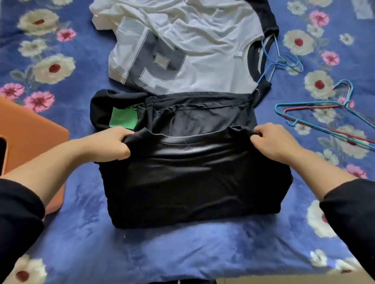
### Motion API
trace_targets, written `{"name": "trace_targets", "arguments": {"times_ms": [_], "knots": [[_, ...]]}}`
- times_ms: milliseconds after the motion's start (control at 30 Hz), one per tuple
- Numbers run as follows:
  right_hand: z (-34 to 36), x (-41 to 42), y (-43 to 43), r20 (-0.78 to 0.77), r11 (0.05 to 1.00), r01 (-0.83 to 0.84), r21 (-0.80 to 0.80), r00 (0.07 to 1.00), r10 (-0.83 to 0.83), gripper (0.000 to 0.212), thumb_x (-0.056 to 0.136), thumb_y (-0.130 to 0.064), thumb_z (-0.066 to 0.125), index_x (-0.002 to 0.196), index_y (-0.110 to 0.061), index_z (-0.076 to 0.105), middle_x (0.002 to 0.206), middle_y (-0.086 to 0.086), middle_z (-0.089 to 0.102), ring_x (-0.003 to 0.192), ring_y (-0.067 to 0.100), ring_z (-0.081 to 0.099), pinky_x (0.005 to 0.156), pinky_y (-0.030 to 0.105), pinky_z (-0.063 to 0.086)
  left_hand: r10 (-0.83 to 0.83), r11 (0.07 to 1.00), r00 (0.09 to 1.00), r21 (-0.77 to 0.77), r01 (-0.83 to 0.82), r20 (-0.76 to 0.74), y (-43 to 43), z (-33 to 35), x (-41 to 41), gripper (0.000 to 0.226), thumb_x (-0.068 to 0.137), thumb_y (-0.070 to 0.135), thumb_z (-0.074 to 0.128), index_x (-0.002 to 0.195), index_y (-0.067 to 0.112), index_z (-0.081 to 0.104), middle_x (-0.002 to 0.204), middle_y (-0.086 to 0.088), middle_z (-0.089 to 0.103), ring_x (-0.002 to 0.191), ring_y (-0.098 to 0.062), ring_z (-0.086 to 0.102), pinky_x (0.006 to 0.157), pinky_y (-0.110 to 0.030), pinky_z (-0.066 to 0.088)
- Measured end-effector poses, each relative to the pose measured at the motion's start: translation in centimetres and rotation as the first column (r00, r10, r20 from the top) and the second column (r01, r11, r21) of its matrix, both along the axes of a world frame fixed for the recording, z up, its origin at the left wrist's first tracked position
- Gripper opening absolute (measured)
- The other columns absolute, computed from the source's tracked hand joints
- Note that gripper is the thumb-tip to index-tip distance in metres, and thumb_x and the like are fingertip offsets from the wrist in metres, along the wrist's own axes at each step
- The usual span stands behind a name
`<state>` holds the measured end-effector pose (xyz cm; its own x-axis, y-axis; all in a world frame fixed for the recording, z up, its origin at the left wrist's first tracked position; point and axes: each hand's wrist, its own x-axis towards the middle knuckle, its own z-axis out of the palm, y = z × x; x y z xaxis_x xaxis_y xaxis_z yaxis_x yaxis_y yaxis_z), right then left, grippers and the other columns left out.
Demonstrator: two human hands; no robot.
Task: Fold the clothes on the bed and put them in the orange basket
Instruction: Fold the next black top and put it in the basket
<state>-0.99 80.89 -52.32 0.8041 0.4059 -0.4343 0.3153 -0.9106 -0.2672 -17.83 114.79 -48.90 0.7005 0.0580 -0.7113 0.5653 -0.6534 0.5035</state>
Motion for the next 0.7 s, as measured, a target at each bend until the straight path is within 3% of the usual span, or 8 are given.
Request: {"name": "trace_targets", "arguments": {"times_ms": [100,167,233,300,467,567,633,700], "knots": [[0.9,4.0,2.8,0.167,0.999,0.050,0.017,0.985,-0.052,0.023,0.083,-0.026,0.046,0.068,-0.009,0.047,0.071,0.013,0.051,0.075,0.035,0.047,0.063,0.039,0.036,0.144,0.983,0.961,0.081,-0.167,0.236,2.0,0.2,3.6,0.005,0.060,0.009,0.050,0.065,0.009,0.051,0.056,-0.005,0.047,0.045,-0.008,0.041,0.042,-0.017,0.033],[1.1,6.0,4.5,0.285,0.993,0.098,0.068,0.952,-0.113,0.020,0.088,-0.028,0.051,0.094,-0.010,0.058,0.097,0.018,0.059,0.095,0.038,0.052,0.079,0.043,0.038,0.267,0.926,0.858,0.128,-0.354,0.438,3.1,-0.8,5.2,0.019,0.065,0.011,0.055,0.082,0.014,0.062,0.075,-0.007,0.062,0.066,-0.014,0.054,0.063,-0.024,0.045],[0.8,6.6,5.3,0.352,0.985,0.141,0.104,0.921,-0.169,0.037,0.090,-0.031,0.053,0.122,-0.012,0.054,0.121,0.014,0.056,0.118,0.034,0.045,0.096,0.045,0.033,0.367,0.817,0.742,0.187,-0.546,0.561,3.2,-2.2,5.4,0.036,0.074,0.009,0.061,0.109,0.016,0.062,0.102,-0.003,0.066,0.093,-0.020,0.060,0.085,-0.031,0.046],[-0.5,6.1,5.2,0.334,0.975,0.189,0.120,0.917,-0.219,0.044,0.091,-0.032,0.054,0.130,-0.012,0.049,0.128,0.012,0.050,0.124,0.030,0.038,0.100,0.044,0.028,0.468,0.726,0.643,0.151,-0.671,0.606,2.2,-4.2,4.1,0.042,0.079,0.008,0.061,0.120,0.013,0.056,0.116,-0.004,0.063,0.106,-0.022,0.058,0.094,-0.033,0.041],[-5.5,-0.5,0.4,0.178,0.899,0.429,0.088,0.881,-0.438,0.045,0.088,-0.024,0.058,0.129,-0.009,0.049,0.133,0.016,0.046,0.128,0.032,0.035,0.101,0.048,0.029,0.738,0.516,0.494,0.087,-0.852,0.461,-3.0,-10.6,-5.2,0.035,0.085,0.008,0.059,0.119,0.006,0.051,0.115,-0.015,0.058,0.104,-0.032,0.056,0.096,-0.044,0.042],[-7.3,-4.8,-3.1,0.063,0.696,0.707,0.129,0.694,-0.717,0.047,0.086,-0.023,0.062,0.128,-0.005,0.049,0.135,0.021,0.043,0.127,0.036,0.036,0.101,0.051,0.032,0.880,0.368,0.372,0.073,-0.927,0.296,-6.9,-12.3,-10.3,0.030,0.091,0.018,0.061,0.118,0.012,0.050,0.108,-0.007,0.058,0.107,-0.031,0.057,0.096,-0.045,0.041],[-8.1,-7.3,-5.2,-0.098,0.555,0.821,0.131,0.568,-0.817,0.037,0.086,-0.026,0.064,0.117,-0.009,0.055,0.130,0.021,0.049,0.115,0.033,0.048,0.099,0.045,0.036,0.917,0.357,0.354,0.017,-0.934,0.184,-8.8,-12.7,-12.4,0.027,0.093,0.026,0.061,0.115,0.014,0.052,0.112,0.000,0.060,0.110,-0.023,0.057,0.096,-0.042,0.041],[-8.6,-9.0,-6.5,-0.245,0.478,0.865,0.152,0.502,-0.829,0.026,0.084,-0.032,0.068,0.105,-0.020,0.060,0.120,0.017,0.058,0.099,0.025,0.056,0.095,0.041,0.042,0.931,0.350,0.336,-0.094,-0.932,0.141,-9.7,-12.5,-13.2,0.028,0.091,0.030,0.064,0.114,0.017,0.054,0.109,-0.003,0.066,0.104,-0.025,0.062,0.092,-0.044,0.046]]}}
